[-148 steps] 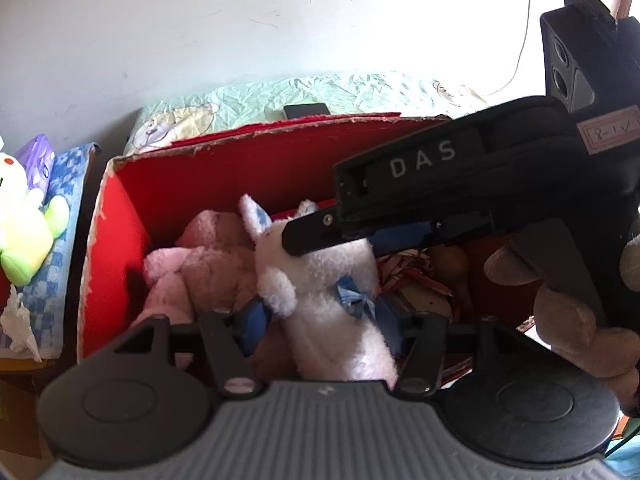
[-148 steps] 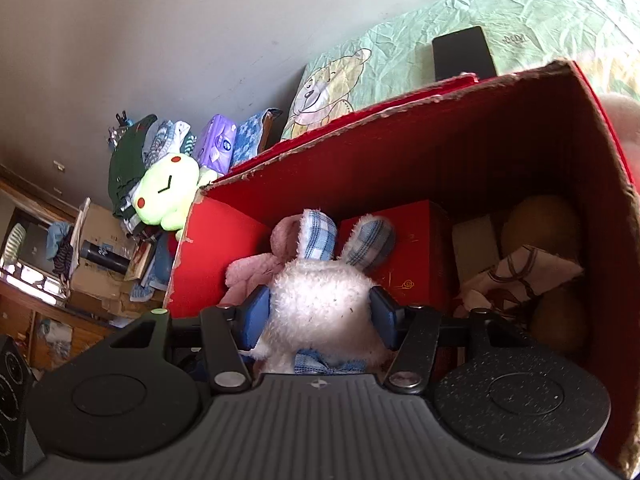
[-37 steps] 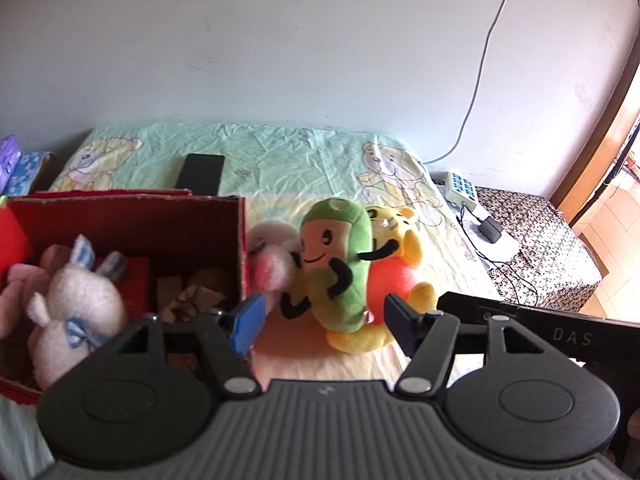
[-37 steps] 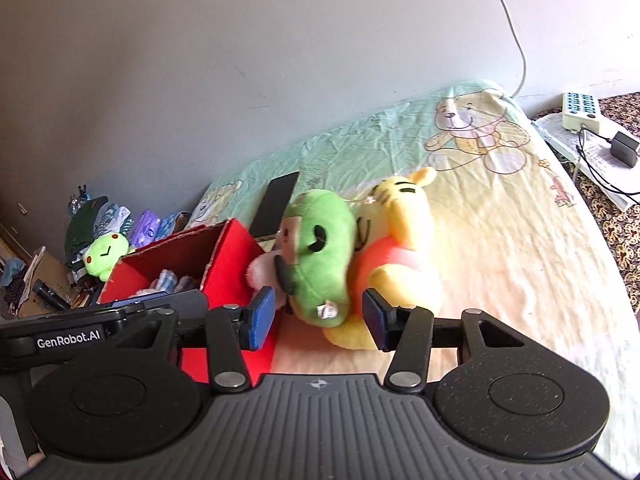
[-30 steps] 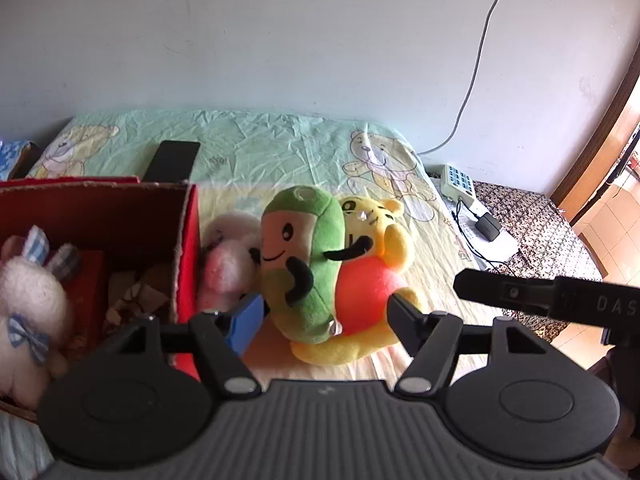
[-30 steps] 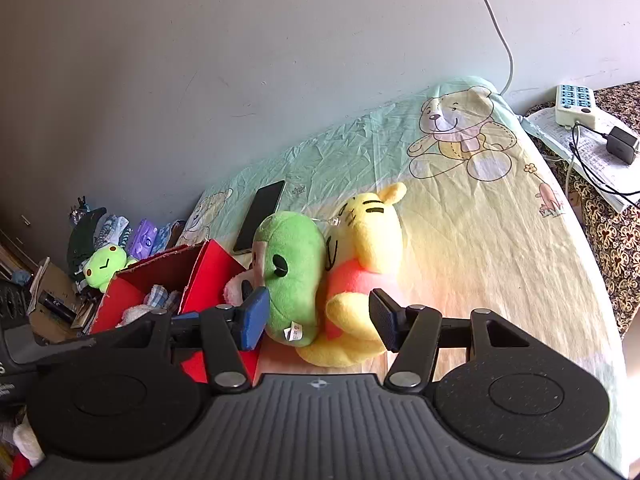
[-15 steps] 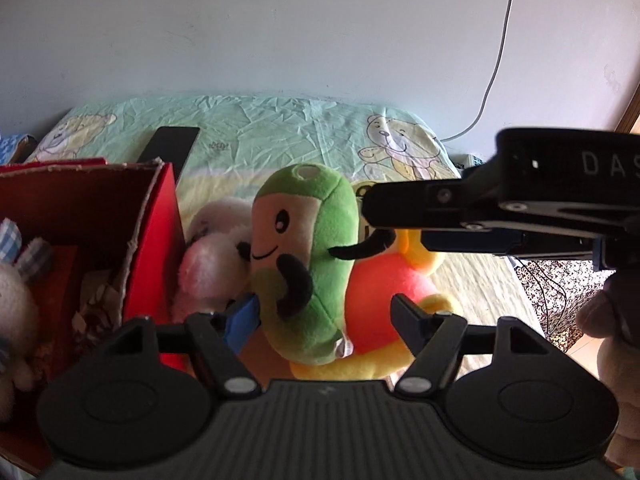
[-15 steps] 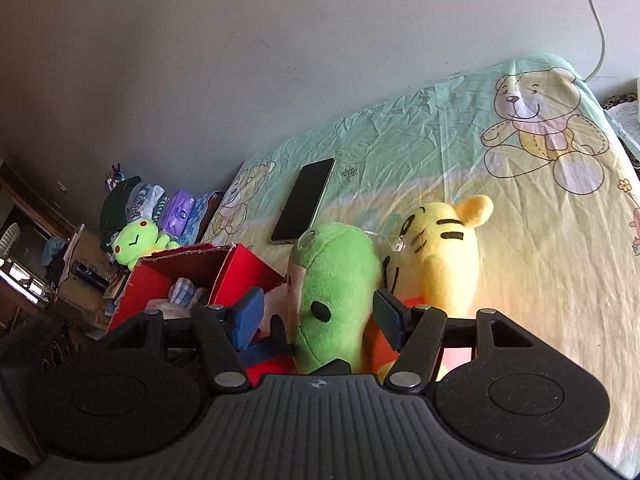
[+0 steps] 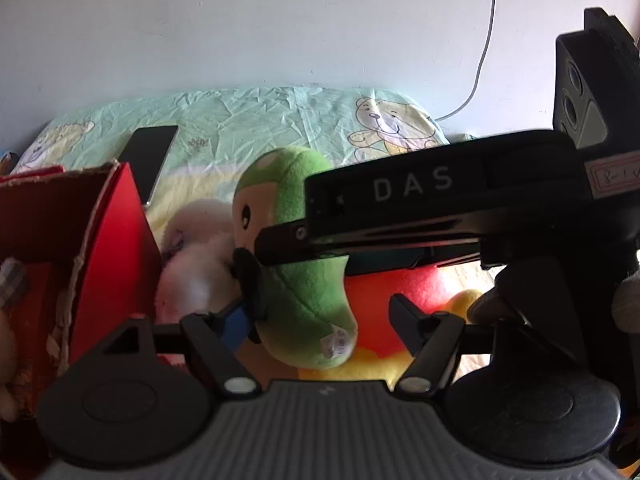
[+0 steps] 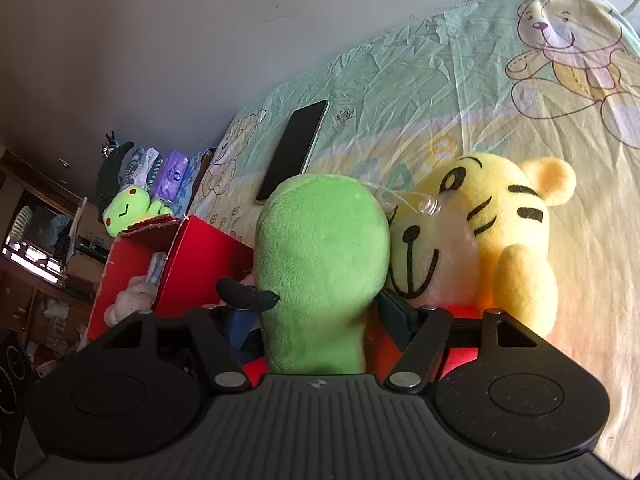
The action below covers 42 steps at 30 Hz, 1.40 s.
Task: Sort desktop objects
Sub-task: 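Grasp the green-and-white plush with the right tool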
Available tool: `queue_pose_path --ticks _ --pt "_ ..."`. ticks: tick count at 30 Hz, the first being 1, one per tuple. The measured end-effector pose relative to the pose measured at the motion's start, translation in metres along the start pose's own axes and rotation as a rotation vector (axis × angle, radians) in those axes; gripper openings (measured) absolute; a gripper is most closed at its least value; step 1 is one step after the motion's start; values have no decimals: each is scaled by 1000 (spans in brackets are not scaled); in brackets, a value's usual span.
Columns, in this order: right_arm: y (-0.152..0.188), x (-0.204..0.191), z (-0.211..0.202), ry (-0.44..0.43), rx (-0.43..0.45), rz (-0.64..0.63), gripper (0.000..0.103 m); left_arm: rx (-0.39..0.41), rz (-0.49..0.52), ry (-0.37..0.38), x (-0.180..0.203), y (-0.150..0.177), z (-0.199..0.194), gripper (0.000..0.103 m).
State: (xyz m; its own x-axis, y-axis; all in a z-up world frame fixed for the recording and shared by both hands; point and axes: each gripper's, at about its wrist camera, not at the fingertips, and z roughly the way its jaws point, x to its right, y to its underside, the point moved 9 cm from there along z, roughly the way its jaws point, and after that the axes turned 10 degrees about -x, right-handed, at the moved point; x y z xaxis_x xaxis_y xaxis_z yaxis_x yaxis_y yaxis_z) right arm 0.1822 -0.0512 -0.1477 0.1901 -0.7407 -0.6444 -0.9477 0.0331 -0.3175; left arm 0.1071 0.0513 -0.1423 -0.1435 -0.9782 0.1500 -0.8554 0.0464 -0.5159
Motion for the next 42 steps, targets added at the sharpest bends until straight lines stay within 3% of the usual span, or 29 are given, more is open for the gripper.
queue_pose_path --ticks 11,21,30,38,42 --pt "22 10 -36 -148 42 85 58 33 81 79 25 13 -27 73" --pt "74 11 -44 -252 28 183 58 -7 115 206 32 57 -58 73" --pt "120 5 -21 -263 -58 220 58 -105 100 214 23 108 -52 73" --pt "138 14 -26 -284 -86 269 57 -147 146 233 35 125 -47 73" --pt "149 27 -32 -316 -92 330 50 -153 150 261 34 129 -50 75"
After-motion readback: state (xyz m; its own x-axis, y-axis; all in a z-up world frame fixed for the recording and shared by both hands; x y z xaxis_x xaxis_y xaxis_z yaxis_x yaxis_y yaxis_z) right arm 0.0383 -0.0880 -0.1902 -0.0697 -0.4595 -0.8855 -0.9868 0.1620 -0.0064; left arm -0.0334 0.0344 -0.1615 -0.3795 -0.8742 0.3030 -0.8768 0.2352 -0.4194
